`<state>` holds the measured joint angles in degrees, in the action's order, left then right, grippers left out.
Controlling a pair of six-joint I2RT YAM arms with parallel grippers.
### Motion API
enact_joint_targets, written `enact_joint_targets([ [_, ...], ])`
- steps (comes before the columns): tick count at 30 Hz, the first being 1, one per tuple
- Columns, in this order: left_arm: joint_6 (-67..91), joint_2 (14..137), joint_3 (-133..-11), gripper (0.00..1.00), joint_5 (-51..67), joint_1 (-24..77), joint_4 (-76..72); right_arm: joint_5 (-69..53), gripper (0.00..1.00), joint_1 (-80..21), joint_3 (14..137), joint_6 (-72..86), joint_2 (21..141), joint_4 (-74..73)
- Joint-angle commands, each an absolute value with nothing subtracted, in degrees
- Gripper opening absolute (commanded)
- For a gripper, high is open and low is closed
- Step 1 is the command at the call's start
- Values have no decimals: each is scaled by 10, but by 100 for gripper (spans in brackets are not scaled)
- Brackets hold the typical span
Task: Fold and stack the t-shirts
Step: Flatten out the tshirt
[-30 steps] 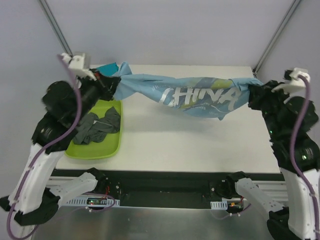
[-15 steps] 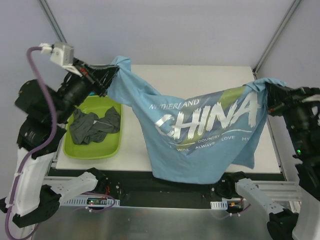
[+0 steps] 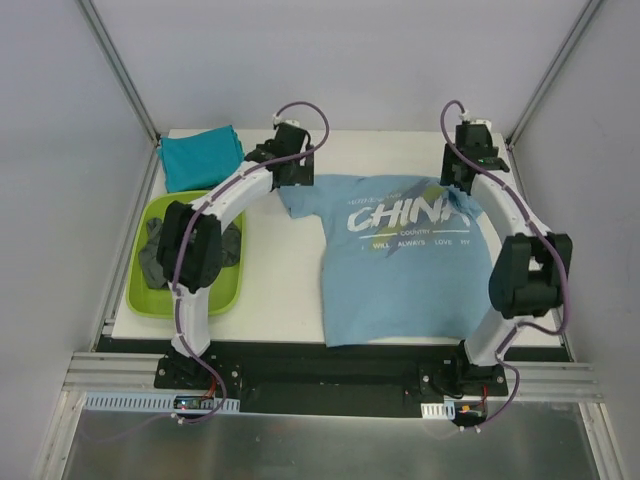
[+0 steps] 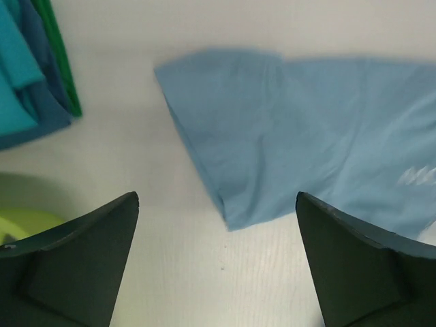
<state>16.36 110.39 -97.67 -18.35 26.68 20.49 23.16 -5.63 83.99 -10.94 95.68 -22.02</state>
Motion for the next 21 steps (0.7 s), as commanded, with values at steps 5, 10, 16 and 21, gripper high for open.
enact_joint_targets([
  [5, 200, 1151, -1051, 99, -96, 267, 224, 244, 99, -53, 832, -51, 996, -202],
  [10, 224, 1201, -1087, 99, 31, 269, 206, 160, 96, -54, 755, 37, 940, -237],
  [16, 254, 1317, -1204, 99, 129, 277, 187, 86, 96, -54, 632, 122, 864, -281],
  [21, 270, 1383, -1246, 99, 118, 279, 186, 62, 96, -54, 542, 171, 806, -279],
])
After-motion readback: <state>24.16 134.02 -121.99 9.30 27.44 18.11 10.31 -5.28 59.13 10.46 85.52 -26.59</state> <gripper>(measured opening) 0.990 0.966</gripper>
